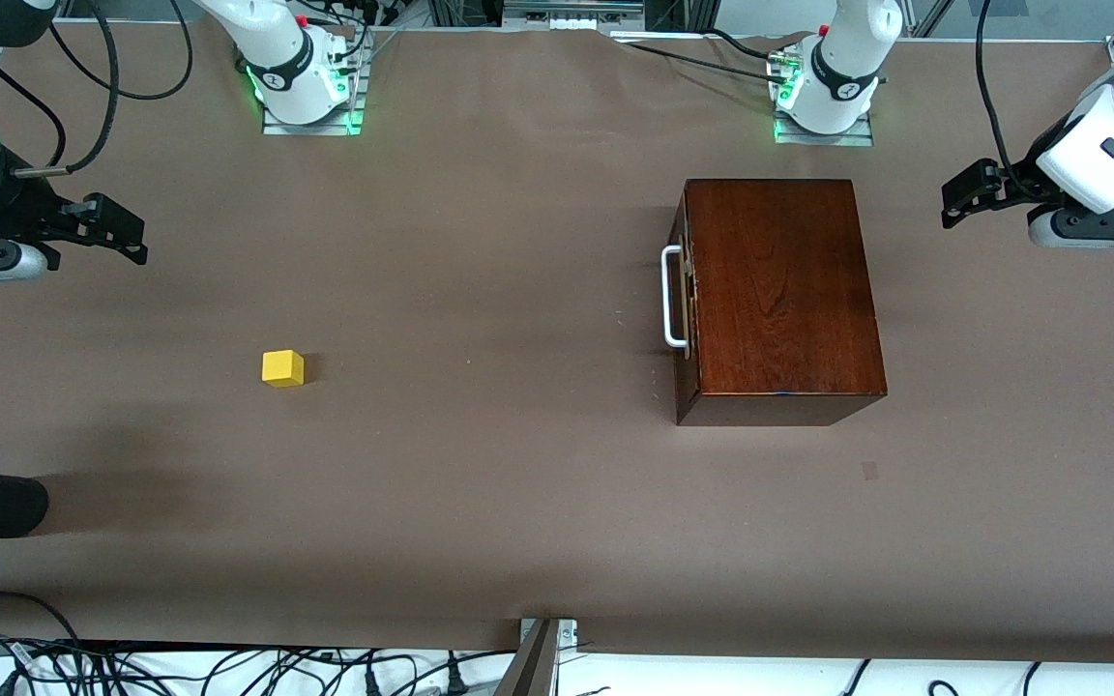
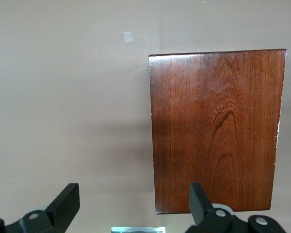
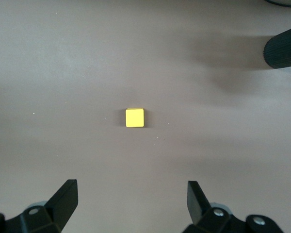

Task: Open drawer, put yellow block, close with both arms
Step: 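Move the left gripper toward the wooden box's drawer handle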

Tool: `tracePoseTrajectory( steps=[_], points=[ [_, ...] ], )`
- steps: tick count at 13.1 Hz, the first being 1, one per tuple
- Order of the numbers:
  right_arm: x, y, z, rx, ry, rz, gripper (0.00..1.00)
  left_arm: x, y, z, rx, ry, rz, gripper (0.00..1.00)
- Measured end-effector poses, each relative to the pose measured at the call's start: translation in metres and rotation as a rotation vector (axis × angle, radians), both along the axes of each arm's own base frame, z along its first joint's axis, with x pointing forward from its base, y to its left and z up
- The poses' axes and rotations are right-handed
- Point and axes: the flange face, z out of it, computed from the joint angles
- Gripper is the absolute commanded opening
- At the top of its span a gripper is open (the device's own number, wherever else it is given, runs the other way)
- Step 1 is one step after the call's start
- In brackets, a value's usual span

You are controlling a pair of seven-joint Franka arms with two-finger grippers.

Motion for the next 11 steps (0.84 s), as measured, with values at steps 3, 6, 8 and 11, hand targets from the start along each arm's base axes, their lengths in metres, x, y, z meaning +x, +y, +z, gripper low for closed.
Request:
tracePoseTrajectory(
  steps=[3, 6, 8, 11],
  points=[
    [0.000, 0.000, 0.000, 0.000, 0.000, 0.000, 1.00, 0.000, 0.000, 0.000, 0.000, 0.000, 0.000, 1.00],
    [0.000, 0.000, 0.000, 0.000, 0.000, 0.000, 1.00, 0.000, 0.001, -0.002, 0.000, 0.009, 0.001, 1.00],
    [0.000, 0.000, 0.000, 0.000, 0.000, 0.000, 1.00, 0.002, 0.001, -0.006, 0.001, 0.018, 0.001, 1.00],
    [0.000, 0.000, 0.000, 0.000, 0.000, 0.000, 1.00, 0.006, 0.003, -0.014, 0.001, 0.033, 0.005, 1.00]
  ],
)
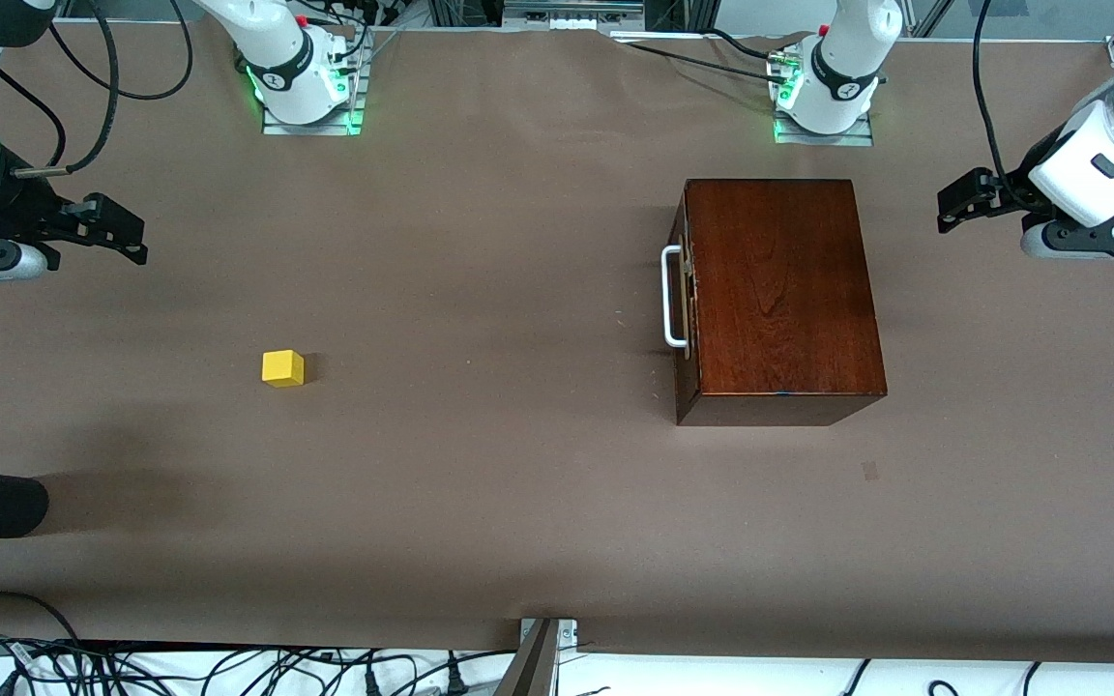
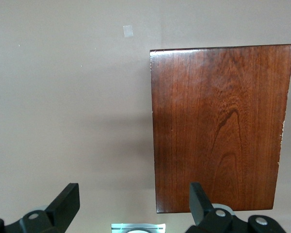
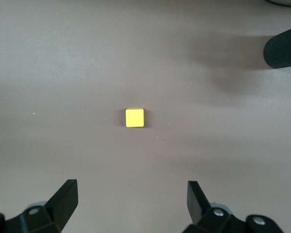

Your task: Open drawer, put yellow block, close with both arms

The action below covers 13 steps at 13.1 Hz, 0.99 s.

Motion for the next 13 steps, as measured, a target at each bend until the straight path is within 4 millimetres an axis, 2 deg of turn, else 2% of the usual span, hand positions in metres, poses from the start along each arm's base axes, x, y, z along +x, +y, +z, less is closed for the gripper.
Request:
tracePoseTrajectory(
  steps=[4, 7, 9, 11, 13],
  points=[
    [0.000, 0.000, 0.000, 0.000, 0.000, 0.000, 1.00, 0.003, 0.001, -0.012, 0.002, 0.038, 0.002, 1.00],
    [0.000, 0.000, 0.000, 0.000, 0.000, 0.000, 1.00, -0.001, -0.021, -0.027, 0.007, 0.113, -0.042, 1.00],
    [0.000, 0.000, 0.000, 0.000, 0.000, -0.001, 1.00, 0.003, -0.056, -0.048, 0.007, 0.150, -0.105, 1.00],
    [0.000, -0.001, 0.000, 0.000, 0.000, -0.001, 1.00, 0.007, -0.112, -0.070, 0.002, 0.169, -0.189, 1.00],
    [0.000, -0.001, 0.000, 0.000, 0.000, -0.001, 1.00, 0.017, -0.176, -0.088, 0.007, 0.163, -0.201, 1.00]
  ],
)
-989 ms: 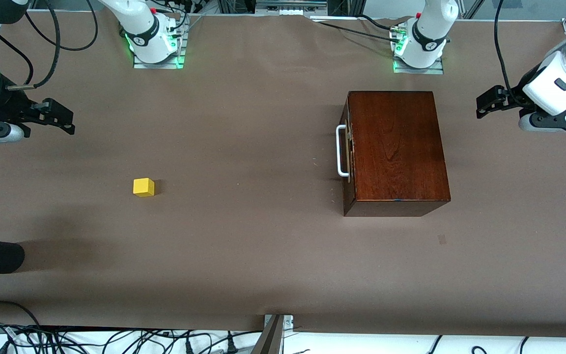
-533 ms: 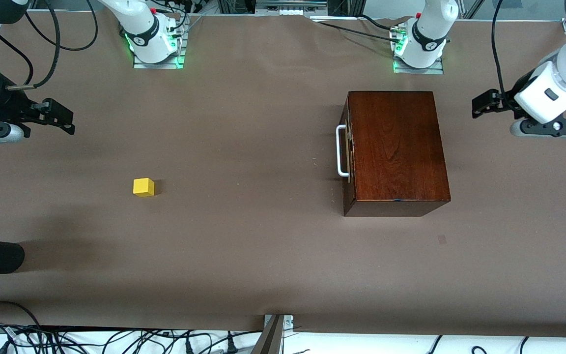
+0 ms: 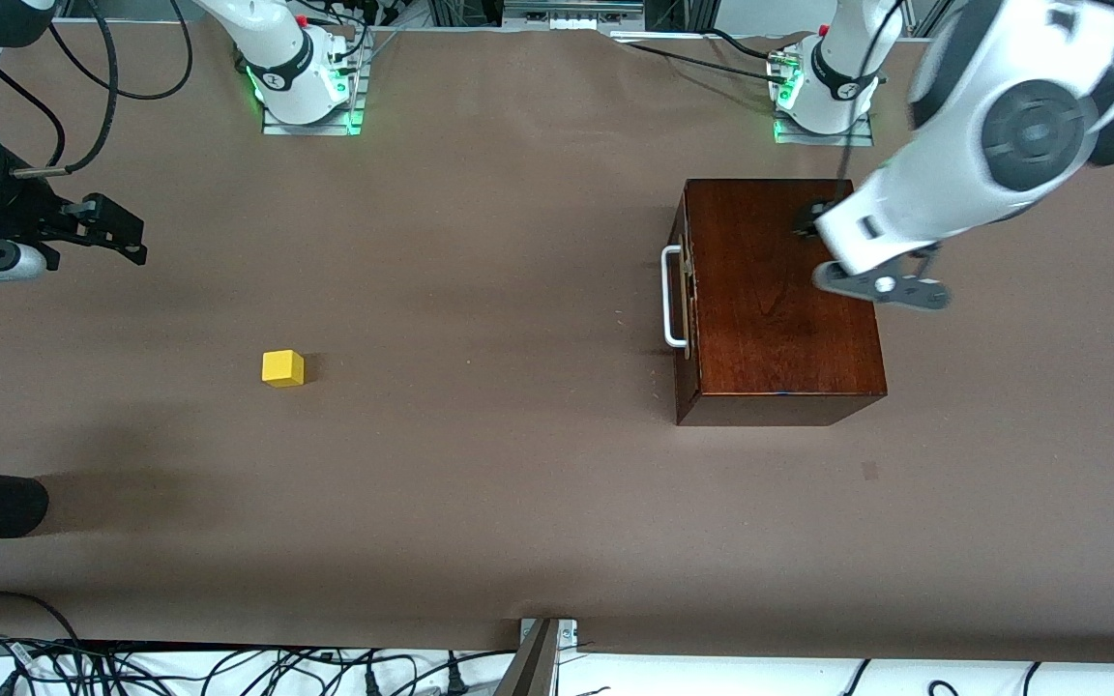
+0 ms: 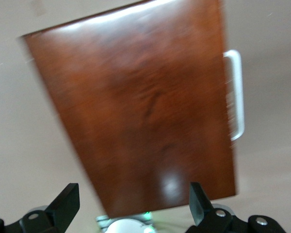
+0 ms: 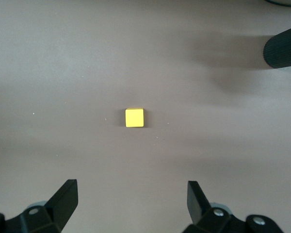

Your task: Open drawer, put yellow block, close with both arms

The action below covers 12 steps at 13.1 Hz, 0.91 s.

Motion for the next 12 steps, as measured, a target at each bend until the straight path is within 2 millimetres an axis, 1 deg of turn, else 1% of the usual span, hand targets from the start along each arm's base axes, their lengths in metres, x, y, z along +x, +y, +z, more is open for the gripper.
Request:
tracePoseTrajectory(
  steps=[2, 3, 4, 5, 6, 8, 9, 10, 12],
  points=[
    [0.000, 0.000, 0.000, 0.000, 0.000, 0.000, 1.00, 0.004, -0.073, -0.024, 0.015, -0.008, 0.023, 1.00],
    [0.000, 0.000, 0.000, 0.000, 0.000, -0.001, 1.00, 0.001, -0.108, -0.042, 0.024, -0.011, 0.034, 1.00],
    [0.000, 0.000, 0.000, 0.000, 0.000, 0.000, 1.00, -0.003, -0.137, -0.060, 0.027, -0.020, 0.040, 1.00],
    [0.000, 0.000, 0.000, 0.000, 0.000, -0.001, 1.00, -0.004, -0.157, -0.078, 0.024, -0.036, 0.041, 1.00],
    [0.000, 0.000, 0.000, 0.000, 0.000, -0.001, 1.00, -0.002, -0.168, -0.094, 0.025, -0.053, 0.037, 1.00],
    [0.000, 0.000, 0.000, 0.000, 0.000, -0.001, 1.00, 0.003, -0.174, -0.118, 0.065, -0.085, 0.009, 1.00],
    [0.000, 0.000, 0.000, 0.000, 0.000, -0.001, 1.00, 0.000, -0.179, -0.130, 0.105, -0.098, -0.013, 1.00],
    [0.000, 0.000, 0.000, 0.000, 0.000, -0.001, 1.00, -0.007, -0.189, -0.142, 0.150, -0.113, -0.022, 1.00],
    [0.000, 0.000, 0.000, 0.000, 0.000, -0.001, 1.00, -0.030, -0.215, -0.170, 0.229, -0.141, -0.009, 1.00]
  ],
)
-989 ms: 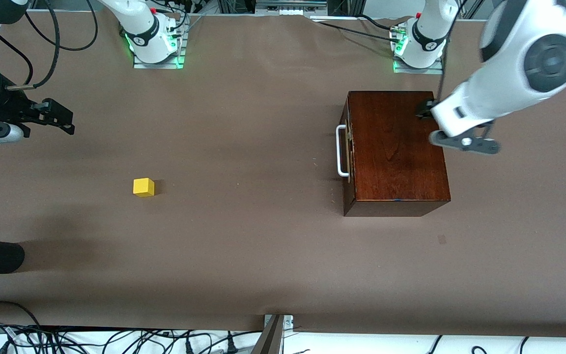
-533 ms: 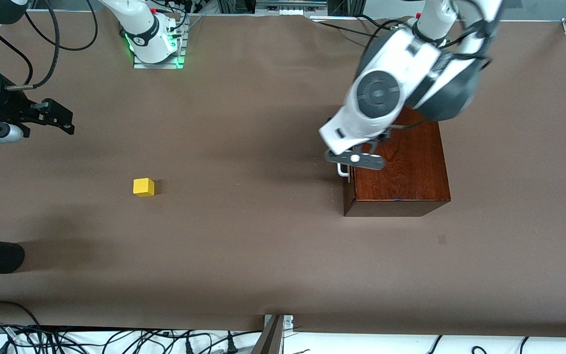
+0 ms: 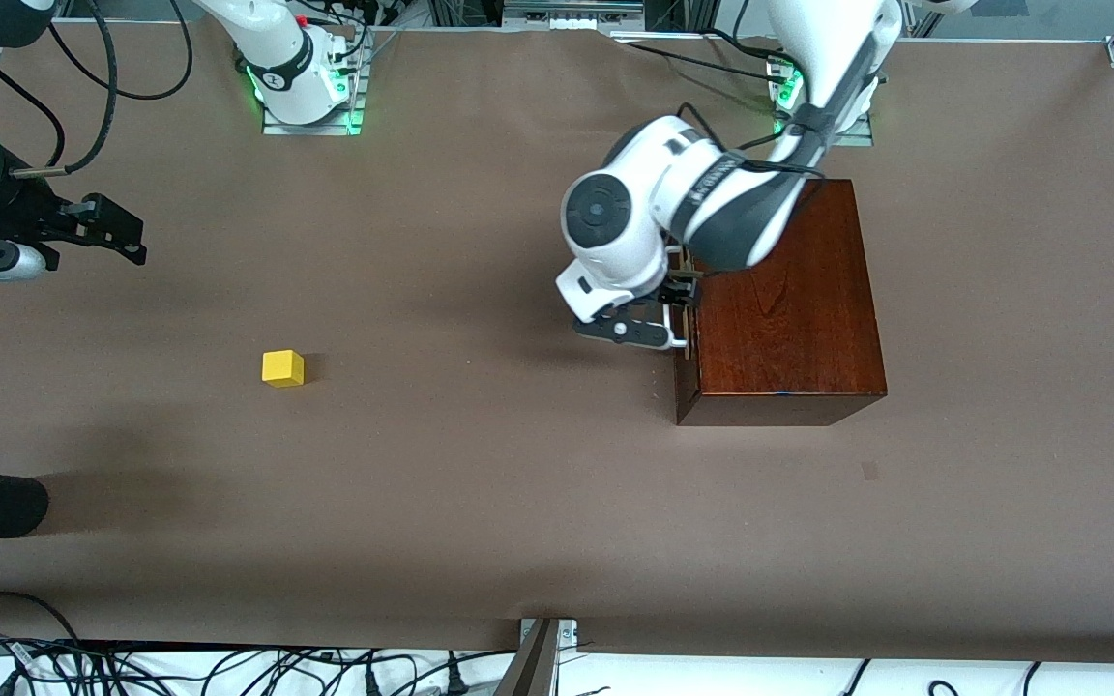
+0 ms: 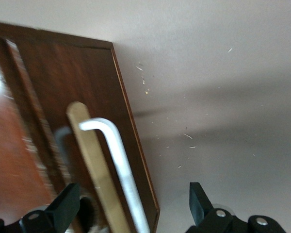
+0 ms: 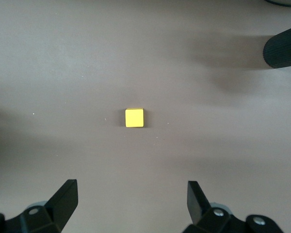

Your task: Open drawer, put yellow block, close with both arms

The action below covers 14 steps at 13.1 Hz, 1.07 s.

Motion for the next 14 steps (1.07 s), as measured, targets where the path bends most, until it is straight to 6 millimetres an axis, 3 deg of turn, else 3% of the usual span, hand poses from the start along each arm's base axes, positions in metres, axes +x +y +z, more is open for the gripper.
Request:
tracePoseTrajectory(
  steps=[2, 7, 14],
  points=[
    [0.000, 0.000, 0.000, 0.000, 0.000, 0.000, 1.00, -0.014, -0.013, -0.019, 0.031, -0.017, 0.031, 1.00],
    [0.000, 0.000, 0.000, 0.000, 0.000, 0.000, 1.00, -0.010, 0.003, -0.035, 0.111, -0.060, 0.075, 1.00],
    [0.002, 0.001, -0.005, 0.004, 0.008, -0.001, 1.00, -0.015, 0.004, -0.049, 0.143, -0.072, 0.091, 1.00]
  ],
)
